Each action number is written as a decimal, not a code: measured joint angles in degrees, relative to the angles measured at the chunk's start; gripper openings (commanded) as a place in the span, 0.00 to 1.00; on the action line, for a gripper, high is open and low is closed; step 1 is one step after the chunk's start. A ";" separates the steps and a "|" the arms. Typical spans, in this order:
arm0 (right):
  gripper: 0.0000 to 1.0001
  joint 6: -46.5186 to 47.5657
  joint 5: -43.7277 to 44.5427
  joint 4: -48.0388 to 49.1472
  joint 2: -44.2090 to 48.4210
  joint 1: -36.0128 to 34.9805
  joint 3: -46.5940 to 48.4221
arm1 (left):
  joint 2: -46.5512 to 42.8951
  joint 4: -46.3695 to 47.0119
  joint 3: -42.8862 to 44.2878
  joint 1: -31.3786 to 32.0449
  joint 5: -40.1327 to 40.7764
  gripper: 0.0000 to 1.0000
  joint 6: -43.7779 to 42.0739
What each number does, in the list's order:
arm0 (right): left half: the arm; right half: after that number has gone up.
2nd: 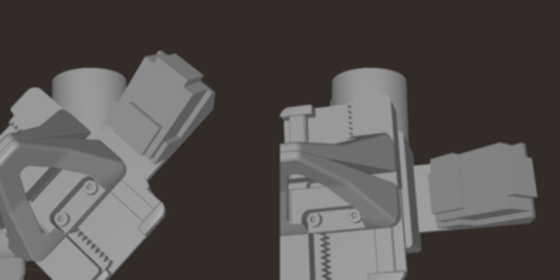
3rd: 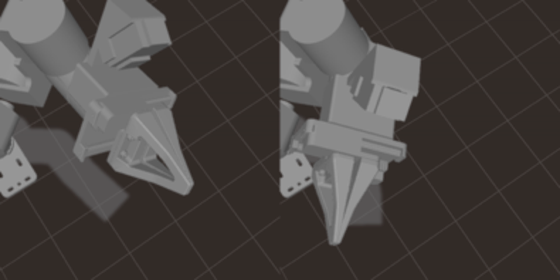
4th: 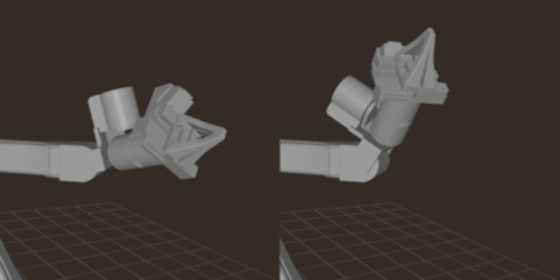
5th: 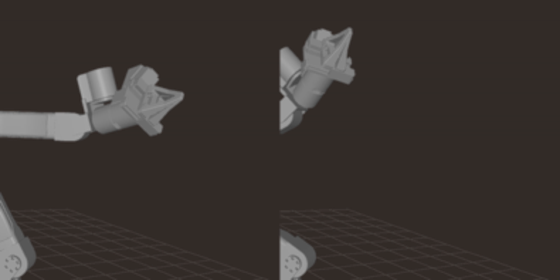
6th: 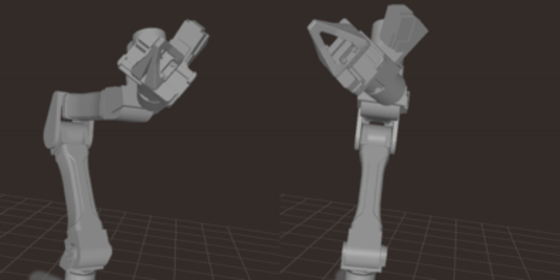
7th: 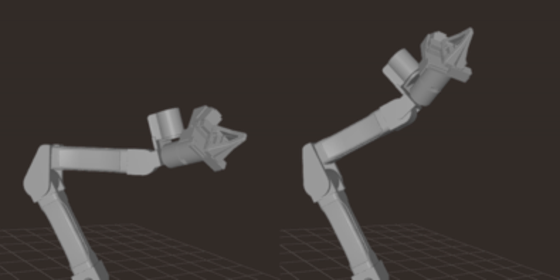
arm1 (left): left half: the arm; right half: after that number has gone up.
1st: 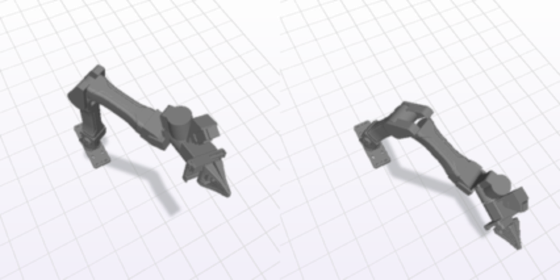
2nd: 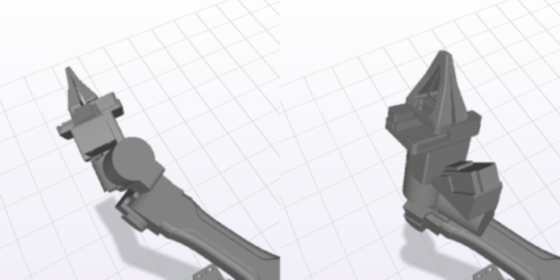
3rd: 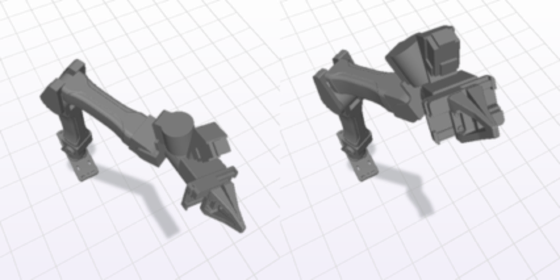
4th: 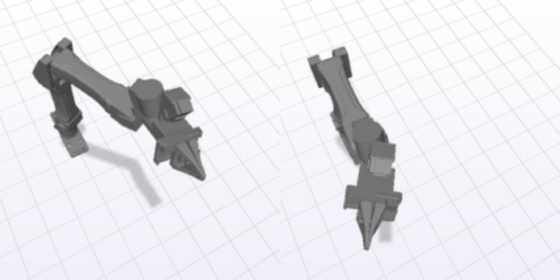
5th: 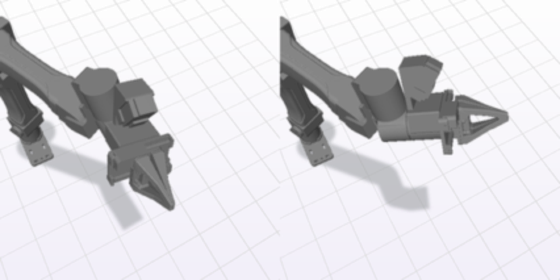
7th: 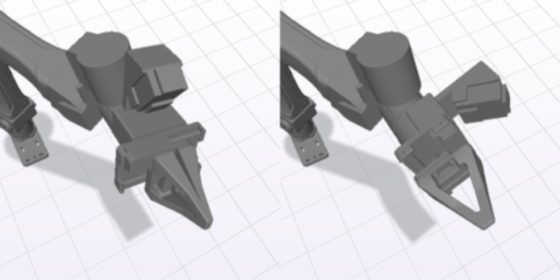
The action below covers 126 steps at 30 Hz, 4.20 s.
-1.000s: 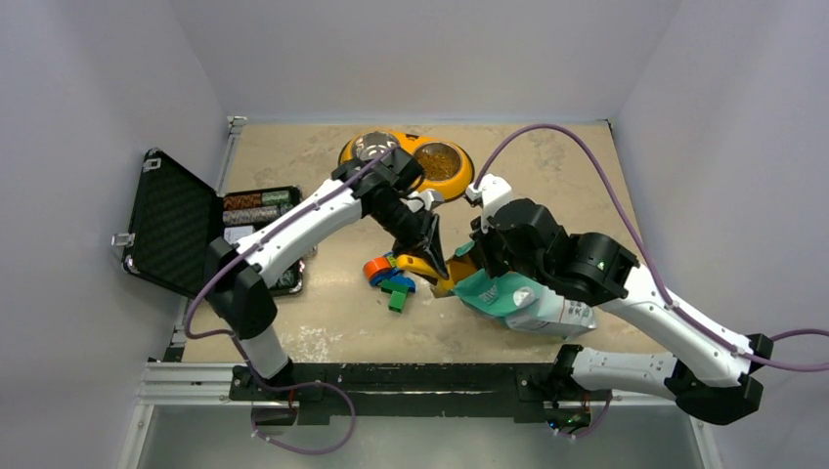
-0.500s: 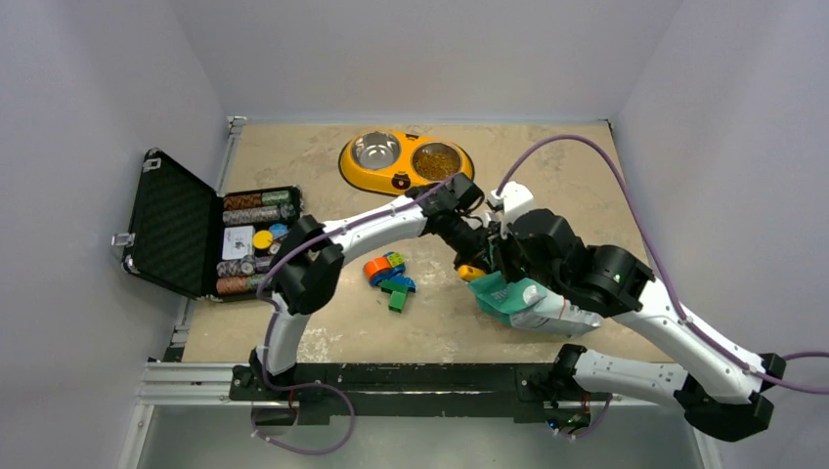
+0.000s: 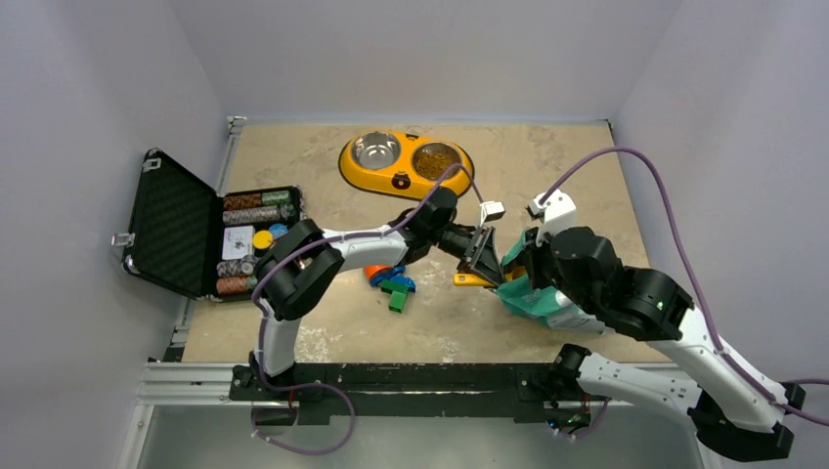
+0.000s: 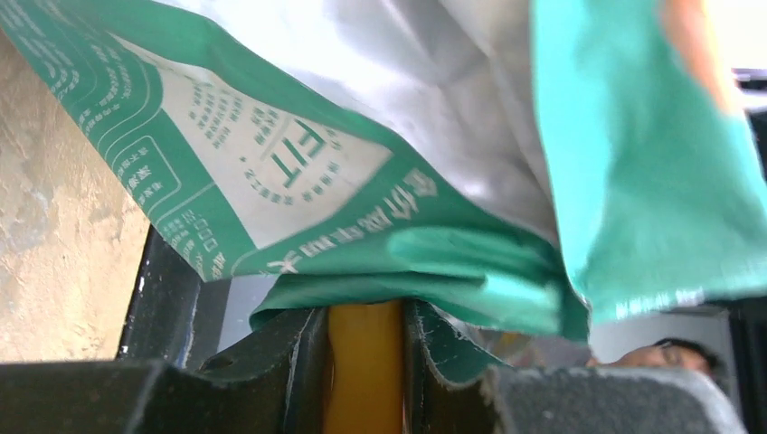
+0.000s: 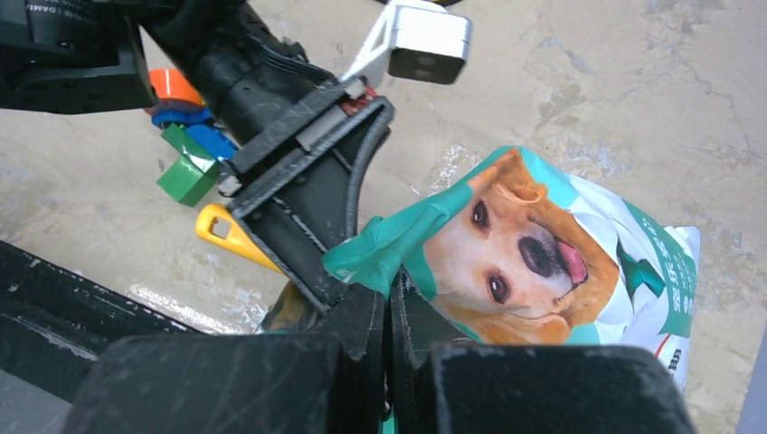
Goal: Serve the pet food
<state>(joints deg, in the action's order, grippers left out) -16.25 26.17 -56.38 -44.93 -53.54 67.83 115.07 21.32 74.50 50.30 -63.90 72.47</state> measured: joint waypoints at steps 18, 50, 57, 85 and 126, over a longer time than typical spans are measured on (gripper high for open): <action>0.00 -2.62 5.77 2.19 6.99 -0.04 -1.60 | -16.13 15.82 -13.57 -5.33 -2.82 0.00 6.10; 0.00 -3.91 7.56 0.15 9.57 -0.15 -0.33 | -38.07 -6.95 -20.09 -8.46 -1.33 0.00 -2.51; 0.00 -5.66 7.58 -0.50 11.28 -0.20 -0.26 | -39.30 -2.86 -18.23 -11.85 -0.13 0.00 2.05; 0.00 -8.81 7.80 -4.22 11.19 -0.20 2.36 | -7.87 -12.09 1.70 -44.61 15.58 0.00 5.55; 0.00 -7.96 7.30 -4.55 8.46 -0.46 3.13 | 12.66 -86.03 55.45 -43.36 38.99 0.00 -3.13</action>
<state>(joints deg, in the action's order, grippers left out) -24.21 33.47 -60.93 -36.47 -54.00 70.96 127.72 -64.71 129.95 6.94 -24.91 69.34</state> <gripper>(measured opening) 0.007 0.320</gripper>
